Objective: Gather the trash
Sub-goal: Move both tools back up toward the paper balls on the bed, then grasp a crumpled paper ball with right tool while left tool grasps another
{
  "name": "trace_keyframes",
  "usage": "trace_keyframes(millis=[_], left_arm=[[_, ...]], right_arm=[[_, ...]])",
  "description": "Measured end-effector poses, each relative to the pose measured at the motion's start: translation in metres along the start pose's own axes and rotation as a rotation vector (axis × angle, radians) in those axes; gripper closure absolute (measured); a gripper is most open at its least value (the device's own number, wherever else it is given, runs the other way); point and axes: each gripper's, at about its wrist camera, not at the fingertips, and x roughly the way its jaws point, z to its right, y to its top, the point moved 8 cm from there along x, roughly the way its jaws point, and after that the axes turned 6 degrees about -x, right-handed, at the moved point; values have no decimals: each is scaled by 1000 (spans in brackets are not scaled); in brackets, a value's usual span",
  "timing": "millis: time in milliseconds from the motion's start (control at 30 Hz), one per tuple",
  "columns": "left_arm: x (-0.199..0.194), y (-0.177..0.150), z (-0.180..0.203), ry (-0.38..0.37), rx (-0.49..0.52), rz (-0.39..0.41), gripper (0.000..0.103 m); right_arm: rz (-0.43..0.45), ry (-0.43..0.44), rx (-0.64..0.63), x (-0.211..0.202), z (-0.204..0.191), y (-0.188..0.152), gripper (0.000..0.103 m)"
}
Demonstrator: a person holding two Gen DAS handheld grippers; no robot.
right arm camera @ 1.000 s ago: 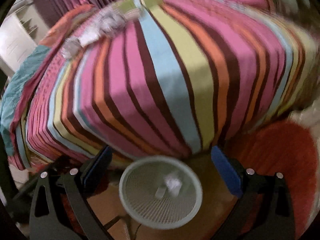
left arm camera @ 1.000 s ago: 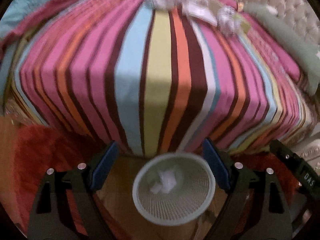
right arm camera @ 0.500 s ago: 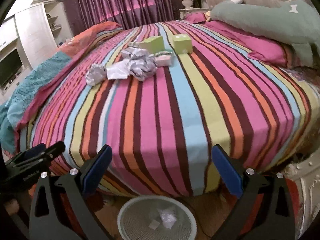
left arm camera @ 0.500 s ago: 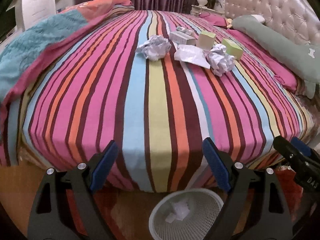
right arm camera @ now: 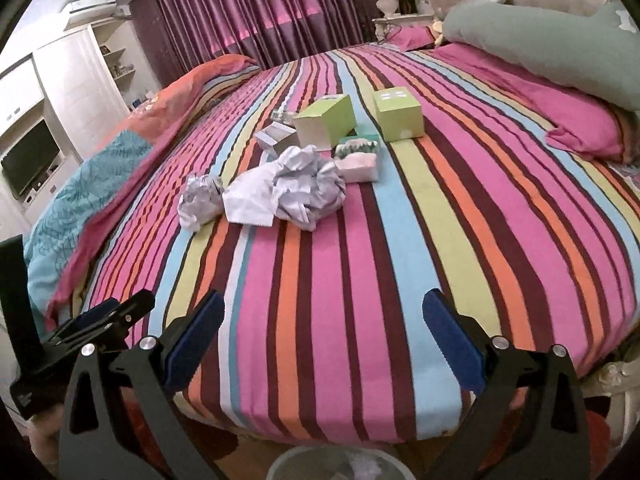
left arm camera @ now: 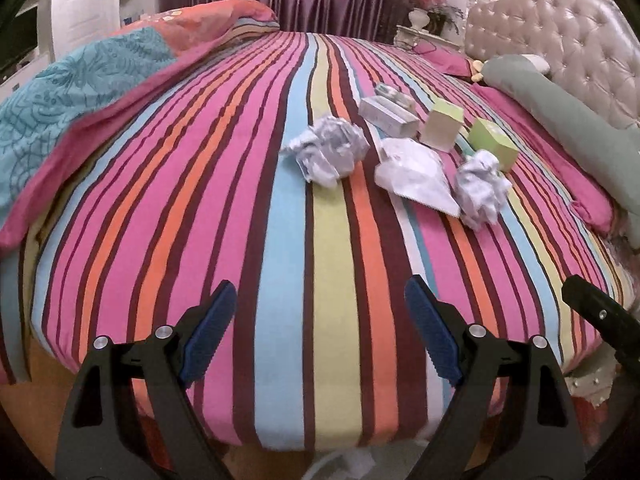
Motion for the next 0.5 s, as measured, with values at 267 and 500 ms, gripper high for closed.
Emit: trace_keyframes(millis=[267,500], left_arm=[[31,42,3,7,40,14,19],[58,77,4,7,66,17,19]], right_arm=[[-26,28,1,34,-6,23,8],[-41,42,31,57,-5,40,8]])
